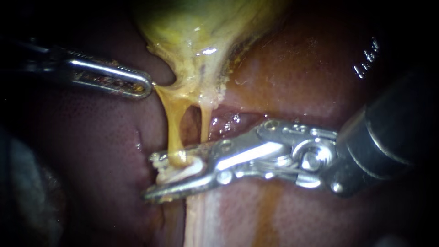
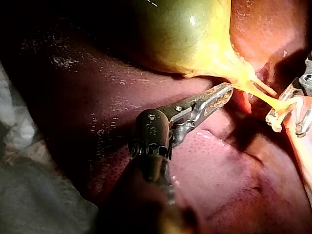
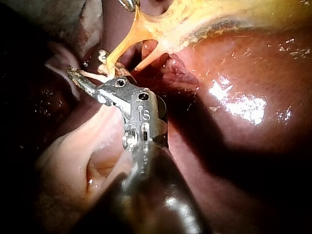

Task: Clipping second clip left tube

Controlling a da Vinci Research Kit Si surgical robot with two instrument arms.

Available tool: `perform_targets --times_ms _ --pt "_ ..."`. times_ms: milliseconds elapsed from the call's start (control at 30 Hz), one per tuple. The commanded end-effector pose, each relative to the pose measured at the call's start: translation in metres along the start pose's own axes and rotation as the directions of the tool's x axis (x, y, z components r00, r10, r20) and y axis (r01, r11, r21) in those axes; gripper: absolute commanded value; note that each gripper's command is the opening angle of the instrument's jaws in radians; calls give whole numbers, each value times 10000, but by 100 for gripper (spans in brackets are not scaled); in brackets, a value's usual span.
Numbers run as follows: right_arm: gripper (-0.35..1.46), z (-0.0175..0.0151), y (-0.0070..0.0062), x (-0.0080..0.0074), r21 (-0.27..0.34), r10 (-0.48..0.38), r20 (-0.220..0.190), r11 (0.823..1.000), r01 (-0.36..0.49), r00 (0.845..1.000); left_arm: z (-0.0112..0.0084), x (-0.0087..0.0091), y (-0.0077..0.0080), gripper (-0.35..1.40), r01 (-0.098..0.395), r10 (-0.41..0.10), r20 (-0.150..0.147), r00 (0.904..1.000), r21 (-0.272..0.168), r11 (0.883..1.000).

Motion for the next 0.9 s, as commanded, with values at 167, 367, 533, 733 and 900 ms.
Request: perform_targets --times_ms 167,367,533,733,900 --pt "15 -6 3 -2 -4 292 12 9996 -292 9996 0 0 0 -35 1 -1 0 10000 -2 10000" --pt "-8 -10 4 -3 5 702 28 9975 -702 9975 0 0 0 -35 0 0 0 10000 -3 10000" --pt "-35 -12 5 -4 9 1113 40 9938 -1113 9938 0 0 0 -35 0 0 0 10000 -3 10000" --pt "-35 -18 8 -3 -195 1888 225 9819 -1883 9818 0 0 0 -35 0 0 0 10000 -3 10000" --pt "-35 -18 9 -4 -200 2057 227 9785 -2053 9783 0 0 0 -35 0 0 0 10000 -3 10000"
